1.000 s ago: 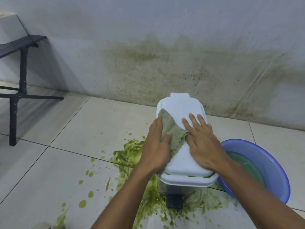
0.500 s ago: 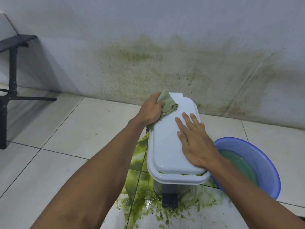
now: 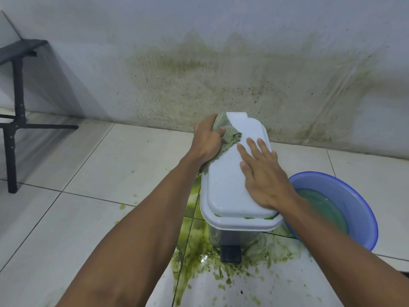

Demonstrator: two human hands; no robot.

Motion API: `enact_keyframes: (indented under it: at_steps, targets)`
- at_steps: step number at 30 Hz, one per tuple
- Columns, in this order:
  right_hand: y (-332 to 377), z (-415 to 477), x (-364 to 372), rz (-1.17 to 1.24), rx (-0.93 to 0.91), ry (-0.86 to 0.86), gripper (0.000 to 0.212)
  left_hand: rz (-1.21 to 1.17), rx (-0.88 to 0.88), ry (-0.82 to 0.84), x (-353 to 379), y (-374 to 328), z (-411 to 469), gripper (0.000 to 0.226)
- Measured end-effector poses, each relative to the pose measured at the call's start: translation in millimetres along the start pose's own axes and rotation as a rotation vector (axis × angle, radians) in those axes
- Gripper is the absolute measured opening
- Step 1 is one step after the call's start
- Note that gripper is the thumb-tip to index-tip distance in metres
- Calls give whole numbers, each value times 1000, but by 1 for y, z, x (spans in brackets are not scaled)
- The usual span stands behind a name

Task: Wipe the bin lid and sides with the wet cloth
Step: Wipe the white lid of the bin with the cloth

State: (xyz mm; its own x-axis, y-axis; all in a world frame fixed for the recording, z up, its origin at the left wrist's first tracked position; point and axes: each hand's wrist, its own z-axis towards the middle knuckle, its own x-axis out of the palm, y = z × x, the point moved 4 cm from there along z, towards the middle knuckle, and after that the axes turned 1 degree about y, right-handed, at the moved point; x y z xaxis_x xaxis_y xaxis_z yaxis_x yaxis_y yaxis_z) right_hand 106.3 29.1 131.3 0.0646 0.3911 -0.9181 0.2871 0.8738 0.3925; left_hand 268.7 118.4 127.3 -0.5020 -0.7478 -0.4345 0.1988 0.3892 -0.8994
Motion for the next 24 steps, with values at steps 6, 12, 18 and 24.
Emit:
enact_keyframes:
  at_steps: [6, 12, 18, 24]
  targets:
    - [0, 0, 0, -21, -13, -10, 53, -61, 25, -72, 6, 22, -95, 62]
    - [-3, -1, 1, -61, -36, 22, 56, -48, 8, -8, 13, 28, -102, 72]
    - [-6, 1, 3, -53, -47, 37, 56, 34, -43, 58, 0, -2, -4, 51]
    - [-2, 1, 2, -55, -15, 30, 54, 14, -17, 68, 3, -17, 20, 40]
